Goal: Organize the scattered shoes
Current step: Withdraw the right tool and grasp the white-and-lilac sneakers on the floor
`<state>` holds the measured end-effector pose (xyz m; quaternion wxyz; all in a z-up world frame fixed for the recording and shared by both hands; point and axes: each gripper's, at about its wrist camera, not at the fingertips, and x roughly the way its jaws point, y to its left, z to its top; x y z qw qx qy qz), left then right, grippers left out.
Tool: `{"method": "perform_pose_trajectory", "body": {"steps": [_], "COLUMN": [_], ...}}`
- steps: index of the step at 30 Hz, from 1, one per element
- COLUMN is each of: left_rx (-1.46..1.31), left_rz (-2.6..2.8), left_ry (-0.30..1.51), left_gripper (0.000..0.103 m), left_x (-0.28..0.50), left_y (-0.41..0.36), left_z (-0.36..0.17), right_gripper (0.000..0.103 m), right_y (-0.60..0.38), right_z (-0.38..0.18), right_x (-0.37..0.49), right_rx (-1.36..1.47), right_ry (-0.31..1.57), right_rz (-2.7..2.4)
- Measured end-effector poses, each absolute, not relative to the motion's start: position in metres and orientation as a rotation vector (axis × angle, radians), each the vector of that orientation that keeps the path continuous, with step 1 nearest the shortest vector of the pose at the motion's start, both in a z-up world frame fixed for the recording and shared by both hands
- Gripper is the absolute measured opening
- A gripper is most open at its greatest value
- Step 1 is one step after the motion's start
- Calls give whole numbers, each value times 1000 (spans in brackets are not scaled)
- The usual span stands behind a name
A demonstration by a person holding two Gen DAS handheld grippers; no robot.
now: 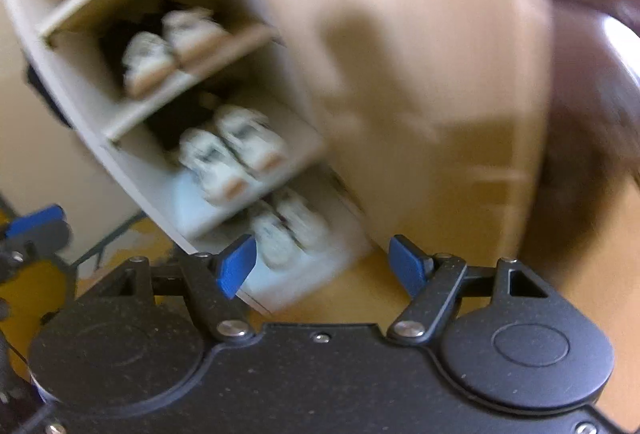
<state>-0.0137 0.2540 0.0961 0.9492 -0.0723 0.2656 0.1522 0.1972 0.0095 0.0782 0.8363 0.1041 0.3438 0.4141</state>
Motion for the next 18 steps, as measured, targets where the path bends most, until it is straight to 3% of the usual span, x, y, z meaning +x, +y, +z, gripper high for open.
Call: {"method": "perform_pose_trajectory", "body": {"steps": [9,18], "left_rx": [-72,-11], "left_rz": [189,225], "left_ry": [721,797], "left_gripper": [83,83], "left_x": [25,49], "left_y": [210,204], "left_z": [44,16], "right_gripper": [68,68], "right_y": [-60,-35], "right_z": [-81,-142], "right_x": [245,296], "right_rx": [549,583], "right_ry": [1067,1134], "right_rz": [506,333]}}
